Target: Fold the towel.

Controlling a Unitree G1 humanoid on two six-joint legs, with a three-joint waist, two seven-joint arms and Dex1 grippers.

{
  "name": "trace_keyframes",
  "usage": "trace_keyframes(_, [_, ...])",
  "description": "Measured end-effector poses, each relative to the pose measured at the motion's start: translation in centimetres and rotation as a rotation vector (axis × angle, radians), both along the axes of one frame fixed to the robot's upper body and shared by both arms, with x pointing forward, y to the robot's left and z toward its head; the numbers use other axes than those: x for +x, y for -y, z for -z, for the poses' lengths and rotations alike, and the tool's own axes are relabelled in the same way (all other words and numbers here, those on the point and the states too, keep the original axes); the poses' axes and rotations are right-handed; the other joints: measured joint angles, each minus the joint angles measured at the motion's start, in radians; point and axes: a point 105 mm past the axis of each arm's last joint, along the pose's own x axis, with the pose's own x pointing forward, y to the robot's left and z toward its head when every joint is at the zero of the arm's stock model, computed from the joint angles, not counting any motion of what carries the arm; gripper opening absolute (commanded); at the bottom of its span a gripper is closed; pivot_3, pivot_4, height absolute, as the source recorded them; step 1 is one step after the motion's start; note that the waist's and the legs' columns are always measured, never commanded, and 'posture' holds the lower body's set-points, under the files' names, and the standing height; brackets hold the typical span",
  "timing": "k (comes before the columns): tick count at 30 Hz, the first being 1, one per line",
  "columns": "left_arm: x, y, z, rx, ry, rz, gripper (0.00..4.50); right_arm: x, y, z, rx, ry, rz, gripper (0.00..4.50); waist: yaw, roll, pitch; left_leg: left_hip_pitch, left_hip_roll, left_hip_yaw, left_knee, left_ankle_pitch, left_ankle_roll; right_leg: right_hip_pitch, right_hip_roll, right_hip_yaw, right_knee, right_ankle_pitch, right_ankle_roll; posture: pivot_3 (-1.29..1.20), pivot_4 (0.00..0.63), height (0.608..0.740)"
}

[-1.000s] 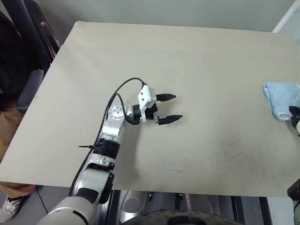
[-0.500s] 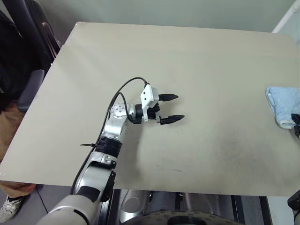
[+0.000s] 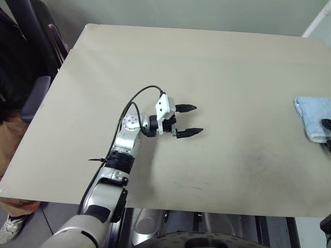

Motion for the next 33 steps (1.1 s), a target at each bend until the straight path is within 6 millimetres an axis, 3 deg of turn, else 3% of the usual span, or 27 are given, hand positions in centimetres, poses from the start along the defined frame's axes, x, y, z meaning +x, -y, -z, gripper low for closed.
trace_keyframes(5, [0.1,-0.2,0.1,-0.002,0.003,-0.018,4.5,-4.3,0.9,-0.4,-0.059,-0.064,-0.04,4.46,0.006,0.001,-0.001,0.0,0.0,0.001,0.0,-0.002,-0.004,0.0,0.0,0.0,0.0,-0.003,0.0,0.0,0.15,0.733])
trace_keyframes(9, [-0.1,-0.4,0.7,-0.002,-0.013,-0.027,4.5,-5.8,0.6,-2.8,-0.206,-0.066,-0.097,4.46,-0.003,0.002,-0.001,0.001,0.0,0.002,0.0,-0.007,-0.005,0.0,0.0,0.001,-0.001,-0.006,0.0,0.0,0.15,0.733])
trace_keyframes(12, [-0.2,-0.1,0.8,-0.011,-0.017,-0.025,4.5,-5.0,0.0,-6.3,-0.382,0.019,-0.112,4.28,-0.017,0.002,-0.001,0.002,0.0,0.002,0.001,-0.006,-0.004,0.0,0.0,0.002,0.0,-0.006,0.0,0.0,0.15,0.733])
trace_keyframes(16, [-0.4,0.5,0.8,-0.027,-0.021,-0.015,4.5,-2.9,-2.8,-9.3,-0.598,0.114,-0.187,3.18,-0.022,0.002,-0.001,0.003,0.0,0.001,0.001,-0.002,0.0,0.001,0.001,0.002,0.0,-0.005,-0.001,0.0,0.15,0.733])
trace_keyframes(20, [-0.7,0.8,1.0,-0.035,-0.024,-0.018,4.5,-0.7,-5.2,-9.1,-0.748,0.141,-0.303,1.79,-0.023,0.002,-0.001,0.002,0.0,0.002,0.002,0.0,0.003,0.002,0.001,0.002,0.0,-0.003,0.003,0.0,0.15,0.733])
trace_keyframes(25, [-0.8,0.4,1.2,-0.036,-0.021,-0.041,4.5,1.4,-5.4,-8.3,-0.817,0.153,-0.337,0.03,-0.02,0.003,-0.001,0.001,0.0,0.002,0.002,0.003,0.006,0.002,0.0,0.002,-0.001,-0.002,0.004,0.0,0.15,0.733])
trace_keyframes(33, [-1.1,0.3,0.9,-0.046,0.003,-0.071,4.5,3.2,-1.8,-4.3,-0.881,-0.008,-0.25,0.01,-0.018,0.003,-0.001,0.002,0.0,0.002,0.001,0.005,0.002,0.001,0.0,0.002,0.0,-0.002,0.003,0.0,0.15,0.733])
